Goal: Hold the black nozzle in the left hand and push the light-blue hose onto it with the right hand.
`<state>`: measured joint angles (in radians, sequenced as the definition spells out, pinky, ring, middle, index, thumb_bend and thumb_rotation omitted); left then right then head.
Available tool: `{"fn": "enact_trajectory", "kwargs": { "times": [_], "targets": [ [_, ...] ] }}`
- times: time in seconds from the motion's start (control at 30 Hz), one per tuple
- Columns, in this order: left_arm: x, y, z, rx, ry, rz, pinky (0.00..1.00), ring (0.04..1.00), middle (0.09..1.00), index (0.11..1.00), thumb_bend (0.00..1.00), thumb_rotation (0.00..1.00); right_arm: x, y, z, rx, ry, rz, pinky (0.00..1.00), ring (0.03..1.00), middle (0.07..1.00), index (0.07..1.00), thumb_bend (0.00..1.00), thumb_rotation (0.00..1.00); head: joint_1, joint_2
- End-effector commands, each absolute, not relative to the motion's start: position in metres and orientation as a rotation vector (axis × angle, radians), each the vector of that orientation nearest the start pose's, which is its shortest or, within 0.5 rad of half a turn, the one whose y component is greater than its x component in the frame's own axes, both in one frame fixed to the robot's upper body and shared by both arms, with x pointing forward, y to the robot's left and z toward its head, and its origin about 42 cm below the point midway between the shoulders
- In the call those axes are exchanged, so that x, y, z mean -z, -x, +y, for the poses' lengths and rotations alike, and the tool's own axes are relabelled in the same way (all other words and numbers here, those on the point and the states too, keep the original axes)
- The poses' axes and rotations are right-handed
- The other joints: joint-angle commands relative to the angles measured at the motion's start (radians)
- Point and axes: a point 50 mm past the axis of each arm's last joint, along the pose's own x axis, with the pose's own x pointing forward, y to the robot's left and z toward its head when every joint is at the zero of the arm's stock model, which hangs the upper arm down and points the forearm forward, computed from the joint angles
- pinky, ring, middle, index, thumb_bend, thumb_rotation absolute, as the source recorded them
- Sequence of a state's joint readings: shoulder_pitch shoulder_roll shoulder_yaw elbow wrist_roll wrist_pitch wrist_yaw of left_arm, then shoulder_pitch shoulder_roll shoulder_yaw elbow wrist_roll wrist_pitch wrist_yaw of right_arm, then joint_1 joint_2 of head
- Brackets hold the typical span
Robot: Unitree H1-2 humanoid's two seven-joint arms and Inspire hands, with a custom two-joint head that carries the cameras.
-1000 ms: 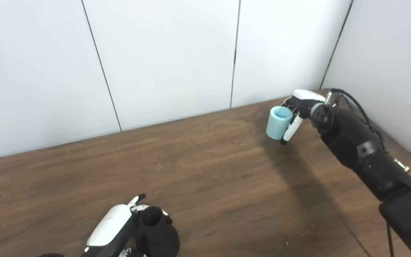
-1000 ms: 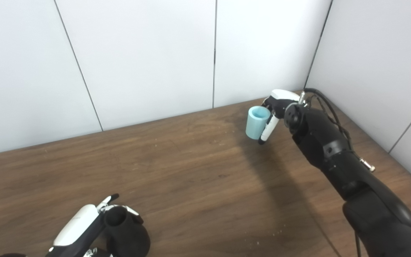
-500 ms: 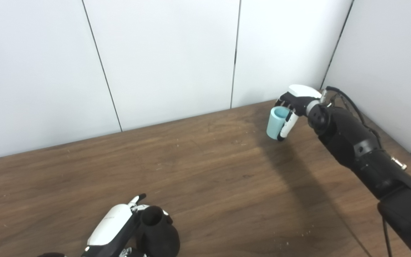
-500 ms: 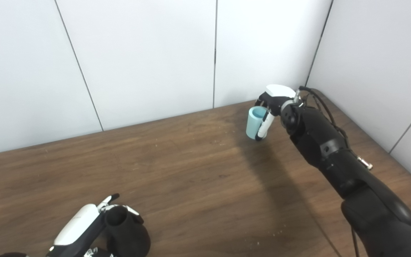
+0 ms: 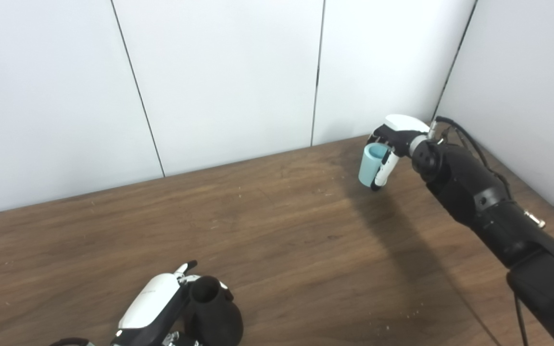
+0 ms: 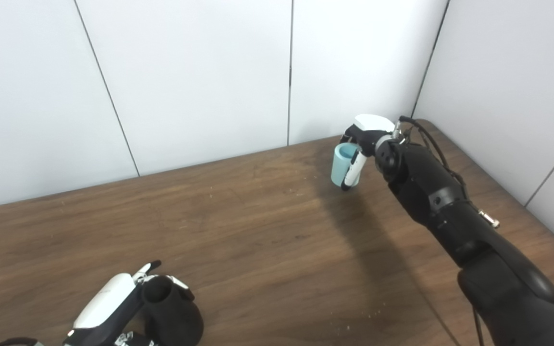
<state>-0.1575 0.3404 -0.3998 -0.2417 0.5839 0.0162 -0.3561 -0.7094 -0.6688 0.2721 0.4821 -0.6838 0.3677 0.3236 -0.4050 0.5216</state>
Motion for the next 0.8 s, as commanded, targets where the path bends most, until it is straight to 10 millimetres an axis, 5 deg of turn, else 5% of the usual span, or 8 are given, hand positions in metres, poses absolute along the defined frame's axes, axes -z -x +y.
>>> {"fn": "enact_trajectory", "kwargs": {
  "times": [0.0, 0.33, 0.5, 0.77],
  "targets": [
    [-0.1511, -0.2884, 0.1865, 0.718, -1.015, -0.173, 1.00, 0.722, 0.502, 0.470, 0.52, 0.00, -0.2996, -0.4851, -0.3986, 0.080, 1.356, 0.281, 0.64, 0.706, 0.738, 0.721, 0.87, 0.05, -0.001, 0.001],
    [-0.1486, -0.2875, 0.1868, 0.718, -1.013, -0.169, 1.00, 0.722, 0.502, 0.470, 0.52, 0.00, -0.2963, -0.4859, -0.3935, 0.073, 1.368, 0.280, 0.64, 0.689, 0.719, 0.712, 0.87, 0.03, 0.001, 0.002],
    [-0.1477, -0.2867, 0.1863, 0.718, -1.007, -0.162, 1.00, 0.722, 0.502, 0.470, 0.52, 0.00, -0.2958, -0.4863, -0.3935, 0.079, 1.375, 0.267, 0.82, 0.690, 0.709, 0.706, 0.87, 0.03, 0.003, 0.003],
    [-0.1468, -0.2861, 0.1855, 0.724, -0.998, -0.153, 1.00, 0.723, 0.508, 0.463, 0.52, 0.00, -0.2992, -0.4858, -0.3926, 0.078, 1.376, 0.247, 0.62, 0.688, 0.704, 0.704, 0.87, 0.03, 0.003, 0.005]
  ]
}}
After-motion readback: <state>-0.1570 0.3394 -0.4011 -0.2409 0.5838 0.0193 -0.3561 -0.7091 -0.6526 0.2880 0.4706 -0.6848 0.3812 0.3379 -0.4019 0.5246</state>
